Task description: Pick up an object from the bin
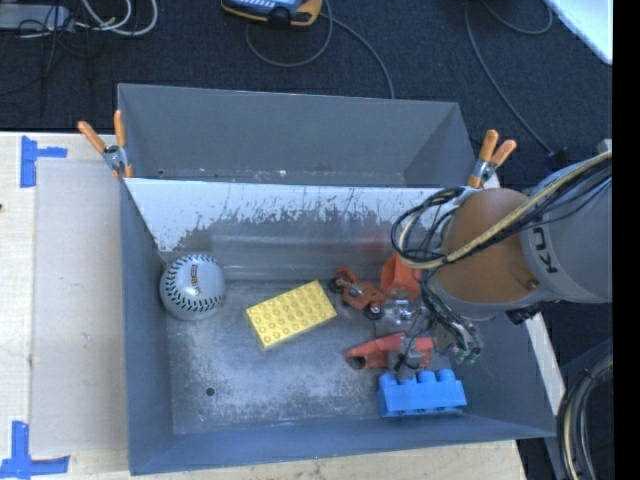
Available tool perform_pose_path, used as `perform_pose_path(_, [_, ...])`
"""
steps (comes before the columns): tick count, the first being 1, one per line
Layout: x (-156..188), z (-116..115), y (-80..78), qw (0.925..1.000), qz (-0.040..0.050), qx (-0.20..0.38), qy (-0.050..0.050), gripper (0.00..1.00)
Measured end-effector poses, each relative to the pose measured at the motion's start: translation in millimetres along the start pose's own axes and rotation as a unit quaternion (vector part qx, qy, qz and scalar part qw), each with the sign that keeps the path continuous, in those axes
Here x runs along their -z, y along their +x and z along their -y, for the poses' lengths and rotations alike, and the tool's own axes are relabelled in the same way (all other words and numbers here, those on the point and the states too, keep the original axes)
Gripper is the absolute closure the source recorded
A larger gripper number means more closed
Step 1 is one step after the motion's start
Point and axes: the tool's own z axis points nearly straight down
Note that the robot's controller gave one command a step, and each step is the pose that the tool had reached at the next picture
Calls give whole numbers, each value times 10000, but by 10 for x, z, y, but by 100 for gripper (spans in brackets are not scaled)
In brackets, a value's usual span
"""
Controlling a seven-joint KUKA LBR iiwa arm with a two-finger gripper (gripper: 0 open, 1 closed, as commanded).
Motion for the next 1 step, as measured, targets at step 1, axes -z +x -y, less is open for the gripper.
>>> perform_pose_path(1, [1277,58,-34,9996,-2,-266,-3,100])
